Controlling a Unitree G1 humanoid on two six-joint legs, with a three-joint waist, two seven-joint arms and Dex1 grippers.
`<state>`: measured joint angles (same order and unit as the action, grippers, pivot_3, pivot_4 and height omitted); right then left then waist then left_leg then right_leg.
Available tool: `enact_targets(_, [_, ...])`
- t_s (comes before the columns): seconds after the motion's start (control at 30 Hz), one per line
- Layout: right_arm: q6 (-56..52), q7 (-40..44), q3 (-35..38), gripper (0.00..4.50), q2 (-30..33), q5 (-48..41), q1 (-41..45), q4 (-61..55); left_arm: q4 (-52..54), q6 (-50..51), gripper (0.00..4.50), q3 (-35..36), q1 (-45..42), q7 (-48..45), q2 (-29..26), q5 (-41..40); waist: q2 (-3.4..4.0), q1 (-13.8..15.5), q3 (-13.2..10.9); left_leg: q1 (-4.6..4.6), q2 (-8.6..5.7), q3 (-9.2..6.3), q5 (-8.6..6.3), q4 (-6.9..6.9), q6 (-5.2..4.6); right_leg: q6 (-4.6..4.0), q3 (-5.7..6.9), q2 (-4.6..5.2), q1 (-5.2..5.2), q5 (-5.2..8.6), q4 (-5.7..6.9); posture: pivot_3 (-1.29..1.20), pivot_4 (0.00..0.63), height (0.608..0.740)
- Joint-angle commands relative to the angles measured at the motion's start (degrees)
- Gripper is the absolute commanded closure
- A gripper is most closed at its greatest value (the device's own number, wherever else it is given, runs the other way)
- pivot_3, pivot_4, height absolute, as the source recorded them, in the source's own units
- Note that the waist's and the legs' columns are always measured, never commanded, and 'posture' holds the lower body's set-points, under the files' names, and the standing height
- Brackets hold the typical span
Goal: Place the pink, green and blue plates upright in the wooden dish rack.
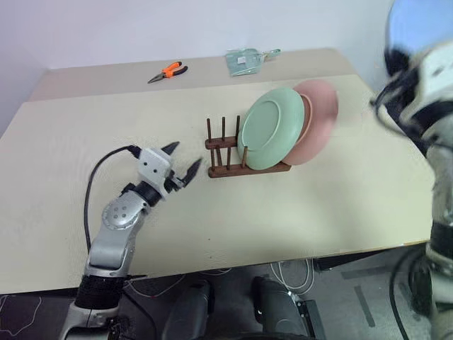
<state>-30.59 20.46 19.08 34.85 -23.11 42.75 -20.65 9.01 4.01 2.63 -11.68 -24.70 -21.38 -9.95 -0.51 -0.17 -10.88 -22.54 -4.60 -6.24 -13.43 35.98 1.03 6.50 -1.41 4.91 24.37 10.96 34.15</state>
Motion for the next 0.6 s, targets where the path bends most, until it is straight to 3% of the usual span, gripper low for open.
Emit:
enact_targets(0.03, [-9.2,-6.8,1.7,4.48,-10.9,-29.6,6.7,-7.2,0.2,-2.7,0.94,2.5,1.9,-2.1,-1.9,-0.9,-0.12,-0.5,0.1,0.0,0.0,-0.06,0.0,-0.03,0.0,0.0,0.04,0.0,0.0,0.0,0.0,0.0,0.15,0.739])
enact_targets(0.1, [-11.5,-14.8,1.4,4.48,-18.4,-41.8,8.3,-7.5,1.3,-1.9,0.94,2.8,3.6,-4.3,-2.9,-2.7,-0.06,-0.7,0.0,0.01,0.08,-0.11,-0.01,-0.05,0.01,-0.05,0.03,-0.06,0.01,-0.03,0.02,0.0,0.15,0.739])
enact_targets(0.23, [-12.3,-26.0,-3.6,4.48,-29.2,-52.7,6.4,-5.1,3.8,-0.1,0.94,2.9,6.5,-6.8,-4.0,-4.9,-0.03,-0.5,0.0,-0.09,-0.03,-0.12,-0.02,0.01,0.03,-0.12,0.04,0.06,0.1,-0.01,0.03,0.0,0.15,0.739])
enact_targets(0.4, [-11.7,-34.3,-7.4,4.48,-36.1,-55.5,4.3,0.8,5.7,0.7,0.94,2.6,8.6,-6.4,-3.8,-4.7,0.01,-0.7,0.0,-0.08,-0.04,-0.06,-0.01,-0.04,0.03,-0.1,-0.01,0.06,0.21,-0.05,0.11,0.0,0.15,0.739])
enact_targets(0.6, [-12.0,-36.0,-10.2,4.48,-38.5,-55.7,3.7,4.6,8.2,2.2,0.94,1.9,9.9,-5.7,-3.1,-4.7,0.03,-0.8,0.0,-0.08,-0.03,-0.04,-0.01,-0.07,0.03,-0.09,0.0,0.01,0.23,-0.05,0.11,0.0,0.15,0.739])
